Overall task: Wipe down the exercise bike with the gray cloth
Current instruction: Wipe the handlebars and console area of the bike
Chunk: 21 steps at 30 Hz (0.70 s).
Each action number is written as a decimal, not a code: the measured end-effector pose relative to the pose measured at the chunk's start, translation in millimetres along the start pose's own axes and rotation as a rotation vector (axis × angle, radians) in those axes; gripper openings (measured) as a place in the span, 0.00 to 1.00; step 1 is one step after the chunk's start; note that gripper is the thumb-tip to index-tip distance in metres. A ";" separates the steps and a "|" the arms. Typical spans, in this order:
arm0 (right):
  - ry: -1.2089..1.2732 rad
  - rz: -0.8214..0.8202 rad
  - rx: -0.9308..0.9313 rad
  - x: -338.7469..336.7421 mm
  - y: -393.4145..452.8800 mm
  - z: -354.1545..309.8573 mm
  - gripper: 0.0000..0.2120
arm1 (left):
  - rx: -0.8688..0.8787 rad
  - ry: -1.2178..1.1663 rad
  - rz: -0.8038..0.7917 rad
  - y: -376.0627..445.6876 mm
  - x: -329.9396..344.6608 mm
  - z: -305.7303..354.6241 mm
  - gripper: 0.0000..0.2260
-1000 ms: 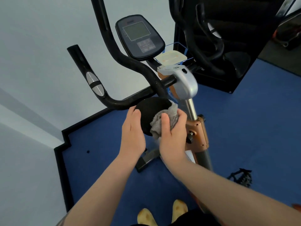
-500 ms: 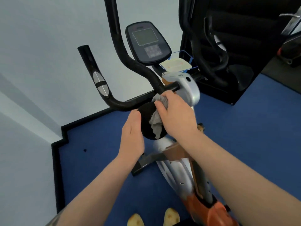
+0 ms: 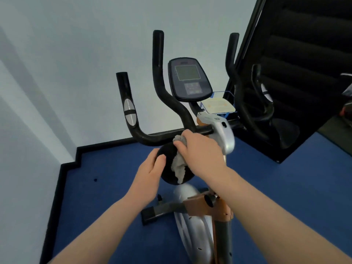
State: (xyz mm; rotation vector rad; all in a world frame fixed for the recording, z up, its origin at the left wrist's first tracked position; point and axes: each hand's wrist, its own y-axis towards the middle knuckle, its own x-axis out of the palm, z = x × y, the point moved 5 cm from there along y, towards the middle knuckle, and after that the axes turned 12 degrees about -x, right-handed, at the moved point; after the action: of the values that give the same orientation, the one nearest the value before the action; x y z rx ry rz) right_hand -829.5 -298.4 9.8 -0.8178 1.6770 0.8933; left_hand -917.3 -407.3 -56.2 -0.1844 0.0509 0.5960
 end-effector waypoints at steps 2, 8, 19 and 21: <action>0.142 -0.005 -0.028 0.8 -15.4 9.4 0.15 | 0.008 -0.008 -0.005 -1.9 1.1 -2.2 0.11; -0.054 -0.062 -0.064 5.1 9.8 3.3 0.16 | 0.027 -0.009 -0.006 -9.1 3.3 -4.3 0.10; -0.173 -0.073 -0.127 7.6 13.7 1.4 0.18 | 0.093 -0.013 -0.056 -9.9 6.1 -7.1 0.12; -0.119 -0.023 -0.146 9.4 16.9 -5.4 0.14 | 0.085 -0.010 -0.063 -10.2 5.9 -8.2 0.11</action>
State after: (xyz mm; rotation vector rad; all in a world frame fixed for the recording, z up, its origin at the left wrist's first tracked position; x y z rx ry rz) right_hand -848.7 -295.6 4.8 -0.8630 1.5095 1.0378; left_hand -906.6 -413.8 -63.2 -0.1001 0.0609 0.5306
